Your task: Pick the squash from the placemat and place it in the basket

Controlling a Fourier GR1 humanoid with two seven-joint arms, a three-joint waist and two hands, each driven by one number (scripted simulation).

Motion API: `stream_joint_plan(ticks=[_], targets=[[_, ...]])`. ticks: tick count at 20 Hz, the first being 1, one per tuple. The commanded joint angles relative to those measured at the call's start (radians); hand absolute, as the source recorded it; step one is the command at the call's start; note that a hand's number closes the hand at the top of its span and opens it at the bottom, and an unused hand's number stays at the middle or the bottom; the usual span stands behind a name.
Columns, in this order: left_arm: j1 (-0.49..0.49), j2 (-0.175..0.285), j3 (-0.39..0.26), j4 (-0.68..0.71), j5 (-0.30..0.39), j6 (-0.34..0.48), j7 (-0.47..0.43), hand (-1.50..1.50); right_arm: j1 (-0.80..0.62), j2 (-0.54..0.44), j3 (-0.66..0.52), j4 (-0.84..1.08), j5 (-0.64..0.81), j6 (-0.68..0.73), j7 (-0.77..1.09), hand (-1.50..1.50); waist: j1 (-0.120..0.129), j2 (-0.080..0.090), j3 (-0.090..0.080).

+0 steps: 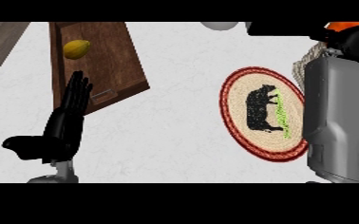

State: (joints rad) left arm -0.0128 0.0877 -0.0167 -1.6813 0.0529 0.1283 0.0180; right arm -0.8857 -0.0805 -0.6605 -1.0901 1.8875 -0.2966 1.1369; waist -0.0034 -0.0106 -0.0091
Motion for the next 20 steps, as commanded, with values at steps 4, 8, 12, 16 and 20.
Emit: stream_joint_plan(ticks=[4, 8, 12, 16, 20], targets=[[-0.038, 0.033, 0.052, 0.048, 0.036, -0.037, -0.006, 0.0, 0.104, -0.011, -0.062, -0.039, -0.071, 0.011, 0.034, 1.5, 0.0, 0.011, 0.009], [-0.007, -0.003, 0.017, 0.052, 0.008, -0.022, -0.044, 0.0, 0.148, 0.003, -0.043, -0.108, -0.106, -0.012, 0.017, 1.5, 0.003, 0.01, 0.009], [0.037, -0.017, -0.032, -0.055, -0.032, 0.007, 0.016, 0.0, 0.217, 0.015, -0.074, -0.11, -0.132, -0.08, 0.006, 1.5, 0.011, 0.01, 0.01], [0.038, -0.003, -0.006, -0.018, -0.015, -0.014, -0.014, 0.0, 0.253, 0.044, -0.067, -0.179, -0.108, -0.055, 0.028, 1.5, 0.006, 0.01, 0.009], [0.011, -0.025, 0.005, 0.069, -0.004, -0.018, -0.071, 0.0, 0.281, 0.04, -0.132, -0.206, -0.169, -0.095, -0.003, 1.5, -0.004, 0.012, 0.009]])
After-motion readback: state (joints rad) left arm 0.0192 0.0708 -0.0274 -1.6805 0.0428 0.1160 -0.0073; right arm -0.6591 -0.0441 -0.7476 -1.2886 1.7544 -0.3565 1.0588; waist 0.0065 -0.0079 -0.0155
